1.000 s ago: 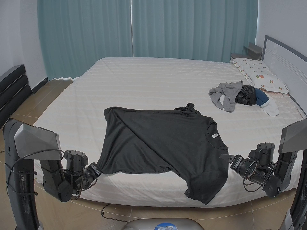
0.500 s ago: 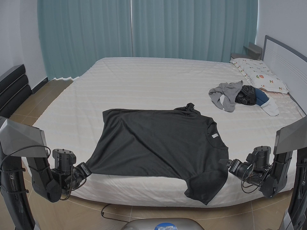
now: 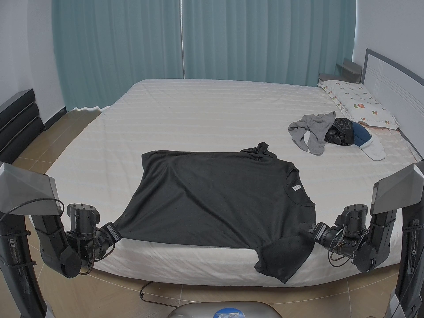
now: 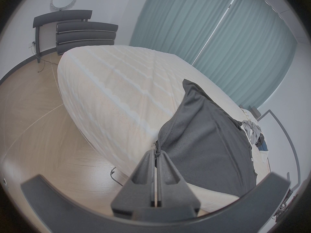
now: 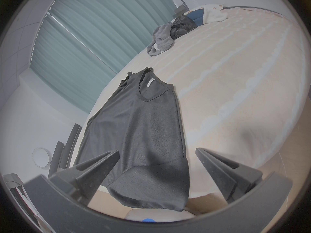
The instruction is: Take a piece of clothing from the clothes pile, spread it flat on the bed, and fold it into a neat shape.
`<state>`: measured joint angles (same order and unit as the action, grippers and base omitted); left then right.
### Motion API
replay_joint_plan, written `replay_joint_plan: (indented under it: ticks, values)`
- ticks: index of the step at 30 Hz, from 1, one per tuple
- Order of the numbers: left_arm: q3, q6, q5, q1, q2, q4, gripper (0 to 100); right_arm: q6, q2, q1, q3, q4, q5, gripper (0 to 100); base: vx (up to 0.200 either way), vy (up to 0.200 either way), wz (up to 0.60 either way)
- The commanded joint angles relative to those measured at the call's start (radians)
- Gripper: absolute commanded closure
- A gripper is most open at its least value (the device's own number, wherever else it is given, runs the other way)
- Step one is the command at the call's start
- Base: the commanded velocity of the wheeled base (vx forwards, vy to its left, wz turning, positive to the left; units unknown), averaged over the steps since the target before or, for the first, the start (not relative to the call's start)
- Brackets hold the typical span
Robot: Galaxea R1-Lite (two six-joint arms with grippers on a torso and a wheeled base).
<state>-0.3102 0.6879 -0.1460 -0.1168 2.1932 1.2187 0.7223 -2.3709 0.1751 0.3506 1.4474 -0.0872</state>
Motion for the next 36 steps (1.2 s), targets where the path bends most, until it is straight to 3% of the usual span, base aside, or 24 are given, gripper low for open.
replay_joint_plan:
  ticks: [1, 10, 18, 30, 31, 32, 33, 36]
  values:
    - [0.002, -0.001, 0.0, 0.002, 0.003, 0.001, 100, -0.001, -0.037, 0.001, 0.022, -0.001, 0.001, 100, 0.0, 0.0, 0.0]
    - [0.008, -0.031, 0.0, 0.006, 0.003, -0.001, 100, -0.011, -0.013, -0.016, 0.008, 0.001, 0.018, 100, 0.0, 0.0, 0.0]
    - [0.008, -0.048, 0.005, 0.012, 0.014, -0.041, 100, -0.024, 0.048, -0.105, -0.01, -0.009, 0.007, 100, 0.0, 0.0, 0.0]
    - [0.006, -0.047, 0.023, 0.003, 0.062, -0.027, 100, -0.075, 0.004, -0.086, -0.005, -0.041, 0.014, 100, 0.0, 0.0, 0.0]
    - [0.003, -0.047, 0.023, 0.002, 0.063, -0.027, 100, -0.078, -0.004, -0.082, -0.007, -0.039, 0.015, 0, 0.0, 0.0, 0.0]
    - [0.002, -0.045, 0.023, 0.002, 0.063, -0.027, 100, -0.083, -0.007, -0.078, -0.005, -0.039, 0.017, 0, 0.0, 0.0, 0.0]
    - [0.0, -0.045, 0.025, 0.002, 0.063, -0.027, 0, -0.092, -0.01, -0.077, -0.005, -0.033, 0.017, 0, 0.0, 0.0, 0.0]
    - [0.0, -0.045, 0.026, 0.002, 0.063, -0.025, 0, -0.098, -0.01, -0.077, -0.007, -0.025, 0.017, 0, 0.0, 0.0, 0.0]
